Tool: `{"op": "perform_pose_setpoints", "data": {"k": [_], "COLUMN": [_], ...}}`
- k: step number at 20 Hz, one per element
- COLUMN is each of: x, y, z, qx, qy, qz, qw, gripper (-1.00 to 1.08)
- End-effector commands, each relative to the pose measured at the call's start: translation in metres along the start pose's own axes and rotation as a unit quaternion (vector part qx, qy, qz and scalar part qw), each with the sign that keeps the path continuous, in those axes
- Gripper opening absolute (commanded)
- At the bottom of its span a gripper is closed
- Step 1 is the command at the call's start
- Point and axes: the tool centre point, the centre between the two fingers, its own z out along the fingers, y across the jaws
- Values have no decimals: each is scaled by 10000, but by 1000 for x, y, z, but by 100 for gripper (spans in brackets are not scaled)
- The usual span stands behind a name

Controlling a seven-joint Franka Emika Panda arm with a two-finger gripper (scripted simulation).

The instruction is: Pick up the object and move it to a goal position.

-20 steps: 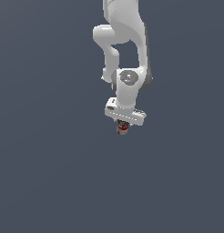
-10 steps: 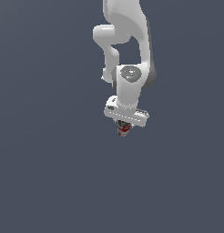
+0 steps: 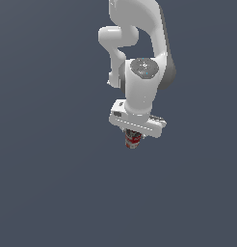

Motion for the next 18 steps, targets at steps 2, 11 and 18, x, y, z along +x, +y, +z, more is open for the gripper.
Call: {"op": "perform_pose_setpoints", "data": {"k": [2,11,18], "x": [18,56,80], "y": [-7,-23,-34], "z": [-23,-67,-95], "qx": [7,7,7], "qy": [15,15,15], "qz": [0,0,0], "qw": [10000,10000,10000], "gripper": [-100,-100,-100]}}
